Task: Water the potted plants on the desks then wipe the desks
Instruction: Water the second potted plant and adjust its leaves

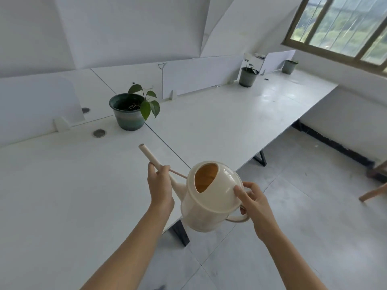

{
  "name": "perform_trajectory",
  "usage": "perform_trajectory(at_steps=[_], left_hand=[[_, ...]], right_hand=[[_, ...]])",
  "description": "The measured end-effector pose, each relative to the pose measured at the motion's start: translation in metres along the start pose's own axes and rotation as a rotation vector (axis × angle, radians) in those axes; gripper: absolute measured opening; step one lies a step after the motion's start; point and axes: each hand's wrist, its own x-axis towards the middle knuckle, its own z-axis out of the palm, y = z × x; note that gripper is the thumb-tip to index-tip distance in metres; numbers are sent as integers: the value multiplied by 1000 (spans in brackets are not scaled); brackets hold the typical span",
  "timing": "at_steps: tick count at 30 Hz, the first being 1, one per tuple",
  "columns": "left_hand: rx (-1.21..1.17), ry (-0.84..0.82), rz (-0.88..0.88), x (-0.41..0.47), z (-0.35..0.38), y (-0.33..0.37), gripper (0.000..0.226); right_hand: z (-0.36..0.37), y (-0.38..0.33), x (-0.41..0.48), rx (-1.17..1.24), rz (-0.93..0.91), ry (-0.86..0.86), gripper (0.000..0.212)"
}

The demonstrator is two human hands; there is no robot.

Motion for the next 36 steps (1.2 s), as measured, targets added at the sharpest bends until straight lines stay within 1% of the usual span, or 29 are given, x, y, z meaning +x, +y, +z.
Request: perform_trajectory(at_steps=[3, 5, 8, 11, 15, 18, 20, 22, 23, 26, 31, 34, 36], left_hand=[[-3, 44, 4, 23, 34, 3, 47], [-4, 71, 4, 39, 54, 1, 47], [-7, 138, 15, 63, 77, -3, 30], [-31, 225, 29, 83, 95, -11, 24], [-61, 338, 53, 101, 121, -10, 40], [-76, 394, 77, 114, 133, -4, 40], [-80, 420, 83, 123, 136, 1, 37], [-60, 427, 98, 134, 136, 5, 34], [-52, 425, 105, 139, 136, 8, 32], [-54, 412, 130, 155, 131, 15, 25], [-92, 388, 154, 181, 119, 24, 17], [-134, 363, 152, 198, 110, 29, 41], [-147, 349, 168, 210, 104, 33, 41]], right_hand=[[-14, -8, 44, -18, 10, -22, 30], [-22, -12, 75, -24, 11, -67, 30], [-28, -17, 119, -19, 10, -156, 28], [-34, -18, 162, -26, 11, -249, 30], [-40, -25, 216, -57, 1, -368, 29], [-37, -37, 248, -78, -4, -459, 26], [-32, -45, 263, -85, 0, -509, 29], [-25, -53, 274, -85, -1, -541, 39], [-21, -56, 279, -79, -2, -553, 41], [-7, -65, 290, -58, 9, -568, 35], [19, -83, 297, -73, 3, -550, 32], [36, -95, 302, -86, -2, -528, 30], [49, -102, 304, -97, -3, -518, 30]])
